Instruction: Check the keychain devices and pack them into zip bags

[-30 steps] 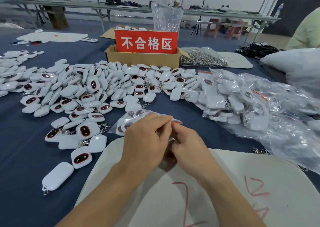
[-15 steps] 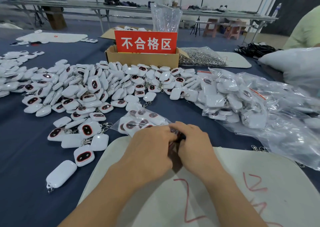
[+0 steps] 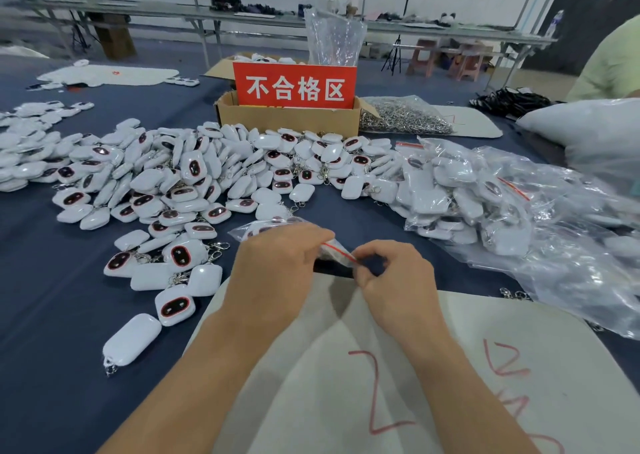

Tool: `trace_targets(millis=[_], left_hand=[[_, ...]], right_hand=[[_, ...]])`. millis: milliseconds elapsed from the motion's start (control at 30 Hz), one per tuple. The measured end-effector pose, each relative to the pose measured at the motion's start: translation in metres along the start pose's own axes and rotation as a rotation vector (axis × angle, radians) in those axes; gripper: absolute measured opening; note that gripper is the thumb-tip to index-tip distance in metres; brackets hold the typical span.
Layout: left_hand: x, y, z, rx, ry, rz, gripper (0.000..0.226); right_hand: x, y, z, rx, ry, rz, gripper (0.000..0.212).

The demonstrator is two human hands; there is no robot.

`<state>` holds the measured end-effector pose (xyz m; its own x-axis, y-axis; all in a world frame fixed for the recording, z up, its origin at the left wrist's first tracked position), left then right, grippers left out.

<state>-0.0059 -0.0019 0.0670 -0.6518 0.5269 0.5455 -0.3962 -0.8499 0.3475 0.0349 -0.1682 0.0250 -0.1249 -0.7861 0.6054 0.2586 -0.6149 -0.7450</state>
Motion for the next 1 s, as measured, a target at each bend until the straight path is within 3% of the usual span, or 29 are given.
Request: trace_targets(millis=[100,267,433,600,733,867,1000], left_hand=[[0.012,-0.002,0.008,0.052,0.083,-0.156,0.020],[0.036,-0.011,0.045,0.382,0.123,-0.449,0.039],[0.051,-0.011,0.083,0.397,0.214,-0.589,0.033],[0.015,-0.028,0.072,0.631,0.043,-0.862,0.032],[-0.006,-0.037,0.047,0.781,0.002,-0.933,0.022],[-0.011,-0.040,0.041,0.821,-0.021,-0.964,0.024],[-0.010,-0.043,0.039,0.848,0.005,-0.957,0.025]], right_hand=[[0.005,-0.002,0.001,-0.025,0.079,0.092,0.036],[0.044,-0.038,0.022,0.082,0.231,0.362,0.034],[0.080,-0.079,0.052,0.192,0.318,0.475,0.020],[0.057,-0.054,0.056,-0.010,0.166,0.560,0.017],[0.039,-0.035,0.047,-0.070,0.225,0.671,0.029],[0.026,-0.031,0.043,-0.088,0.173,0.752,0.018],[0.023,-0.032,0.040,-0.091,0.213,0.795,0.024]])
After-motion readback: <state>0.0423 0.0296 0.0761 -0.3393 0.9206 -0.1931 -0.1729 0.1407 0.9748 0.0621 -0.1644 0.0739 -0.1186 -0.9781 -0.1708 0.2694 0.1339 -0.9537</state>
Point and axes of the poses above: each hand's wrist, its own z-axis towards the middle knuckle, its own x-axis out of the back of the hand, y = z × x, the point moved 5 cm from there along z, towards the middle knuckle, and after that the axes turned 3 degrees about x, right-handed, at the moved point
